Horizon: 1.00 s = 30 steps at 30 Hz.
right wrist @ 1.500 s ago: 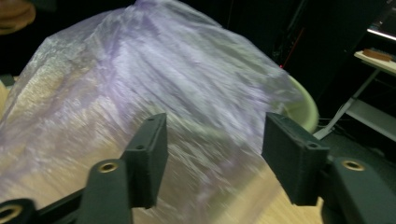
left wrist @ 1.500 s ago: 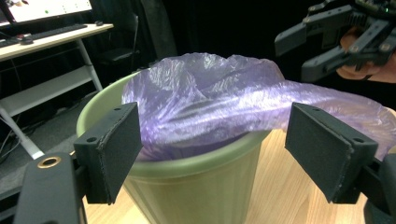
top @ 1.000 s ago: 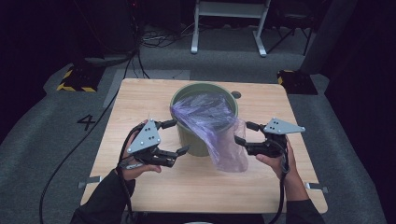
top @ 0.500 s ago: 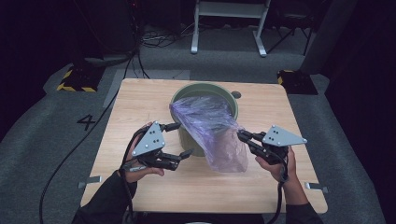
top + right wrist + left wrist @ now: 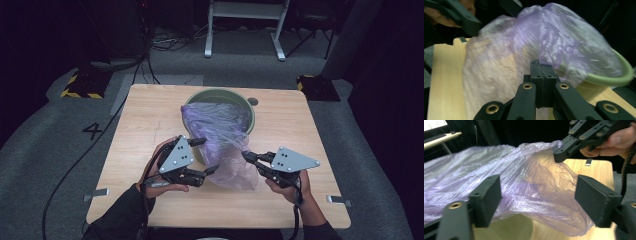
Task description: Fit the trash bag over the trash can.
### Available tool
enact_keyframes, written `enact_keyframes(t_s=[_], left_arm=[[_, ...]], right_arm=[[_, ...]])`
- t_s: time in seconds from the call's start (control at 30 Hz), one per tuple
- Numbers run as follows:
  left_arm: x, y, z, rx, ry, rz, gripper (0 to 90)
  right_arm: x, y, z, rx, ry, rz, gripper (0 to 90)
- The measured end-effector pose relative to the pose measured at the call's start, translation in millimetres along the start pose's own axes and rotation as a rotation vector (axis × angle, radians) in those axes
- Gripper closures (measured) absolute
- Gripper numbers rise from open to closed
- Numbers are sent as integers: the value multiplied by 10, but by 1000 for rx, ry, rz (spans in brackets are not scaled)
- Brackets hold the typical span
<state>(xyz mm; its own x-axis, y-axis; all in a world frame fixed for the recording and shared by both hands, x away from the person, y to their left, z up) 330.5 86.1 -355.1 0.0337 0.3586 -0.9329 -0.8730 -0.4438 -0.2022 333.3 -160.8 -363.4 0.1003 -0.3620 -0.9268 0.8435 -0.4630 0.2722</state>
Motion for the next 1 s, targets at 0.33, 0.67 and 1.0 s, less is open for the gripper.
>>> enact_keyframes(t_s=[0.33,0.67,1.0], left_arm=[[191,-58,-57,-55,-48,-45,699],[349,-131,-42,-69,-68,-62,899],[438,-187,-50,-68,-69,-47,900]], right_arm=[[37,-150,-154,-79,0,10,844],[91,-225,-170,-114,0,-3,672],[200,-89,23,-76,3,-67,454]])
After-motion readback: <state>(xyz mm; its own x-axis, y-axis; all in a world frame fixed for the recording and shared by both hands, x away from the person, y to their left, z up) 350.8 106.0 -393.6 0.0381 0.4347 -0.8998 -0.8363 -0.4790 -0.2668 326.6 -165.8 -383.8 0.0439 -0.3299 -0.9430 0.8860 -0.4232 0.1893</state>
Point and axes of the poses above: each handheld gripper's, and its own axes: z roughly backward along the jaws, x roughly out of its underside, y roughly to its right, the point moved 3 cm from there along -z, roughly forward along the jaws, and after that the axes turned 3 degrees about y, right-handed, at the moved point
